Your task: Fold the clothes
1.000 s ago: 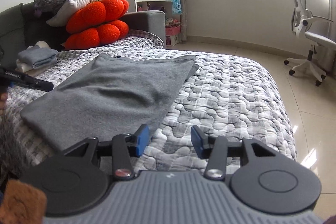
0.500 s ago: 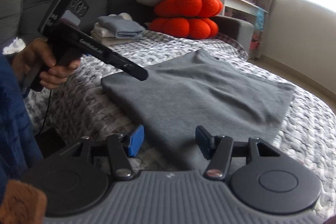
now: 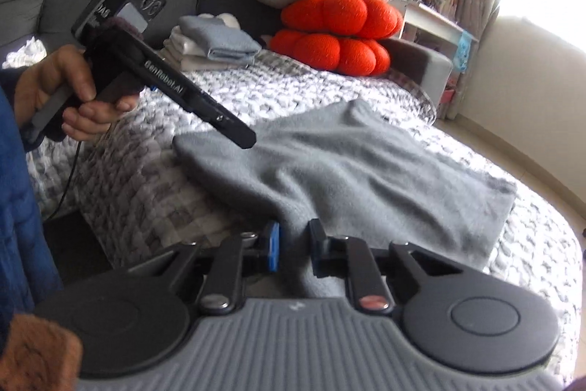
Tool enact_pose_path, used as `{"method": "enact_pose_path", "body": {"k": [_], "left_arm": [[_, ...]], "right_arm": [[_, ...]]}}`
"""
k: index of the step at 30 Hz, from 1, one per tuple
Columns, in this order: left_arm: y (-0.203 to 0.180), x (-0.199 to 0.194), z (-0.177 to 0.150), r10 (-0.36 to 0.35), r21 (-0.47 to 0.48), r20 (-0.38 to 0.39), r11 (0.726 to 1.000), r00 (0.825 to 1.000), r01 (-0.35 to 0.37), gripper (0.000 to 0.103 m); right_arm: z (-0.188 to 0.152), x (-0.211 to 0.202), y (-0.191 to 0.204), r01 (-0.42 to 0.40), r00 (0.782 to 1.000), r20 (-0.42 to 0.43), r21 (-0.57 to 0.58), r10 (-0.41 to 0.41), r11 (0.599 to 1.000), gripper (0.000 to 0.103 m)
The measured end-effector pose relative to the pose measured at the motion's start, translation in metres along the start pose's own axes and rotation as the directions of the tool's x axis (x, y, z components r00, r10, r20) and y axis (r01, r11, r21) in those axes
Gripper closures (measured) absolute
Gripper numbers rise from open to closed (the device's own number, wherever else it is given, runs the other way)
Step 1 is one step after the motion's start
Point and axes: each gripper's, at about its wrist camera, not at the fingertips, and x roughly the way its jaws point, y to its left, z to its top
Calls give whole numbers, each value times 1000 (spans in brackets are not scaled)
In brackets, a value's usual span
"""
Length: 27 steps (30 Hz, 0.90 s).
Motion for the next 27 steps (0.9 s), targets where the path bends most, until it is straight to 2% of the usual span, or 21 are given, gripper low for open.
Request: {"method": "enact_pose_path", "body": {"k": [4,10,12,16,17,18,19,20,21,23,24,25,27], "left_arm": [[-7,-11,4,-78,36,15,996,997,77,48],[-35,-13,1,-143,184,6,973,990,140,29],[-45,-8,-3,-136,242,-8,961,991,134,26],[-56,4,-8,-83,334,-36,938,996,91,26],[-58,7,-10,-57,357,-41,932,998,68,28],[-58,11,-11,-23,380,-44,924,999,38,39],[-58,16,-11,16,398,-48,917,999,4,58],[-55,20,-11,49,396,-53,918,997,-24,67],[-50,21,-9,52,377,-55,926,997,-28,75],[-41,21,-4,29,326,-51,945,998,-11,83],[-38,19,-3,23,313,-44,950,999,-8,87],[-39,17,-2,23,313,-29,950,999,-13,88],[-40,12,0,19,311,-10,950,1000,-15,89]], "right_arm": [[9,1,-11,15,1000,10,53,-15,998,87],[20,6,-25,31,999,7,123,-32,992,87],[23,8,-30,32,999,7,146,-33,989,87],[28,10,-40,32,999,9,187,-34,982,87],[28,10,-41,29,999,10,190,-32,981,87],[26,10,-40,25,1000,11,189,-27,982,87],[25,10,-40,20,1000,11,188,-23,982,87],[22,10,-39,18,1000,10,187,-20,982,87],[19,8,-37,11,1000,15,181,-14,984,87],[13,3,-34,-5,1000,28,165,1,986,86],[9,0,-31,-16,999,34,152,11,988,78],[6,-3,-29,-18,999,35,135,14,991,62],[-3,-9,-23,2,1000,28,93,-5,996,49]]}}
